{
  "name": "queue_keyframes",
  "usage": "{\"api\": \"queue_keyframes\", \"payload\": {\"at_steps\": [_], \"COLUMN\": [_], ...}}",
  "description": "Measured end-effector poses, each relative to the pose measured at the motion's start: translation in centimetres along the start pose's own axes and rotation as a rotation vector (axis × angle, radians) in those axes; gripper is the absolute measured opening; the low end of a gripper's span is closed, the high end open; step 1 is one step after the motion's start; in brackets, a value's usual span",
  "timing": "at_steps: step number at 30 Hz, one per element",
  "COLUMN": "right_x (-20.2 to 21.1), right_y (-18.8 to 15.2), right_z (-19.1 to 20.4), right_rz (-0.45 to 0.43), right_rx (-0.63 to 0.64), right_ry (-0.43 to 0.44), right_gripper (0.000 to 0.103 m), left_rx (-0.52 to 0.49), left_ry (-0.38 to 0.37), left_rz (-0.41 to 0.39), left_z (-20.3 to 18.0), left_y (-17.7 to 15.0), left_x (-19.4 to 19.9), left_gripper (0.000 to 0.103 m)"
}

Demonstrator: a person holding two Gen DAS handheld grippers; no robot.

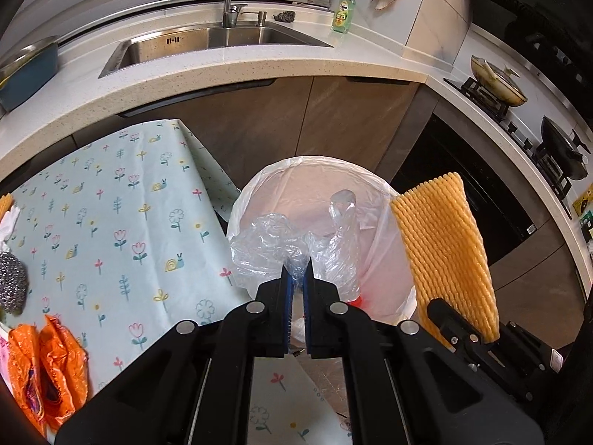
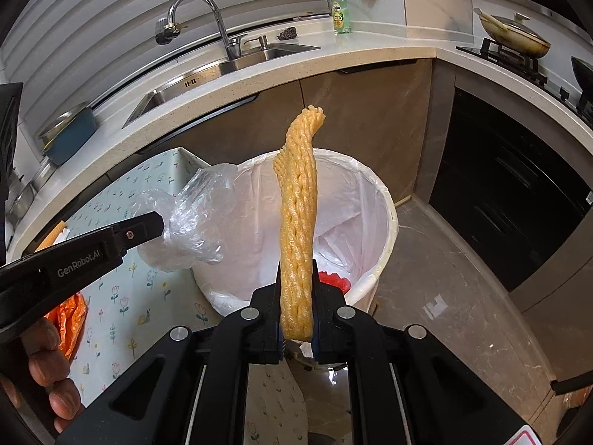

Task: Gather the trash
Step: 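Open both tools to drop the clear bag and foam sleeve in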

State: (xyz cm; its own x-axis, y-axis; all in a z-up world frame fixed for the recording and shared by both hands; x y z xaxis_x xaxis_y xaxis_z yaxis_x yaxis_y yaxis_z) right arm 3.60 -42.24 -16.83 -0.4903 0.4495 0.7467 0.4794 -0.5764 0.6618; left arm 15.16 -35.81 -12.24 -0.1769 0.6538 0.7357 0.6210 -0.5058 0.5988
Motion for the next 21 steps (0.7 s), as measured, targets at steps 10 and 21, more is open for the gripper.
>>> {"api": "queue_keyframes", "payload": {"at_steps": [10, 21], "right_x": [-1.4, -1.7], "right_y": [0.7, 2.1], "right_z": [0.8, 2.5], "right_rz": [-0.005, -0.038], "right_rx": [0.022, 0.035], "right_ry": [-0.006, -0.01], "right_gripper": [0.01, 0.034], "left_rx": [0.022, 0.042], "left_ry": [0.004, 0.057], "left_rz": [-0.034, -0.068], "left_z": [0.9, 3.3], "left_y": [1.4, 1.0], "left_x": [-0.1, 1.9], "left_gripper": [0.033, 0.04]}}
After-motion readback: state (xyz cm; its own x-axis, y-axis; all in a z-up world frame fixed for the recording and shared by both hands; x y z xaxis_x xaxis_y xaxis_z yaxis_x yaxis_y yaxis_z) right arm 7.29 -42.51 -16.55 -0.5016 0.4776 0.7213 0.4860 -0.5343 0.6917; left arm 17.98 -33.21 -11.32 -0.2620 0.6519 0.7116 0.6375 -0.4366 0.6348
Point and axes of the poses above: each gripper's, at about its wrist camera, not at the fingertips, and x roughly against the way its jaws point, z to its left, y to its top, the point moved 7 cm from there along -x, roughly the way its jaws point, and after that the axes turned 10 degrees about -y, right-handed, at the moved point
